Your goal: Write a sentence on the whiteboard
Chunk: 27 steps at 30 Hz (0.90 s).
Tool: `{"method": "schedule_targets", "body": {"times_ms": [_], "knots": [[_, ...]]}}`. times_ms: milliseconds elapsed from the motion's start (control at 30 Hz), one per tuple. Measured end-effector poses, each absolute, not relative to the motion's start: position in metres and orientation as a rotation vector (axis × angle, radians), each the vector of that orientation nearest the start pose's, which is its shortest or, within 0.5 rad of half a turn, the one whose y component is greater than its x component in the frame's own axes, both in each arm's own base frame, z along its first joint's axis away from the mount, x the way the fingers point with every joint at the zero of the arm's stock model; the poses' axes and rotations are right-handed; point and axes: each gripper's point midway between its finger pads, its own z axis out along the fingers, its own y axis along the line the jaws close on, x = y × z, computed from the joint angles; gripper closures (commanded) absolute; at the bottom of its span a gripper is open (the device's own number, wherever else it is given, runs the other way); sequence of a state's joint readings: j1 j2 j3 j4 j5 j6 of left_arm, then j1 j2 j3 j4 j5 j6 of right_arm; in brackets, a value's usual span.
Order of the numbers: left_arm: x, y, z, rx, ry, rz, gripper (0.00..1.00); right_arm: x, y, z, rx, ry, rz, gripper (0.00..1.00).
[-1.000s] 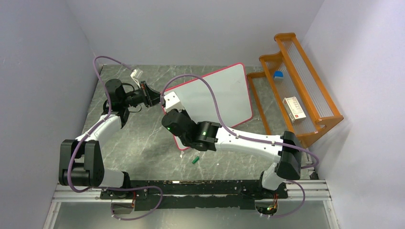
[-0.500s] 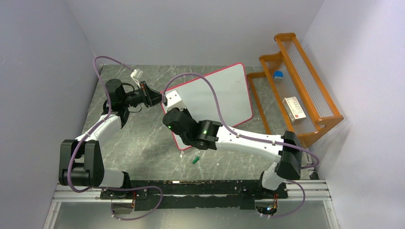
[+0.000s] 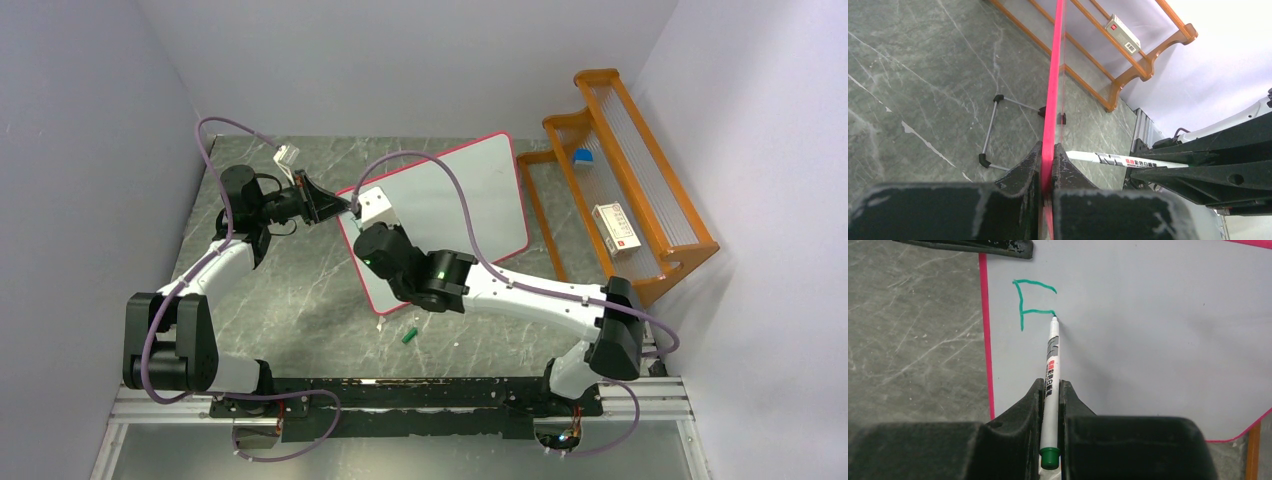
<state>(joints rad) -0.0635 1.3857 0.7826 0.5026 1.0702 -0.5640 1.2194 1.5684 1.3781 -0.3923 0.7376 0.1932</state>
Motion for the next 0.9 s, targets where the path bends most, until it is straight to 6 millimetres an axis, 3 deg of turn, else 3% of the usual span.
{"method": "schedule_targets", "body": {"times_ms": [400, 900], "knots": [[0.331, -0.186, 0.235, 0.434, 1.753, -1.34, 0.95, 0.249, 0.34, 0.246, -0.583, 1.879, 0.151, 1.0], [0.331, -0.186, 0.235, 0.436, 1.755, -1.339, 0.95, 0.254, 0.341, 0.246, -0.563, 1.868, 0.156, 1.0]]}}
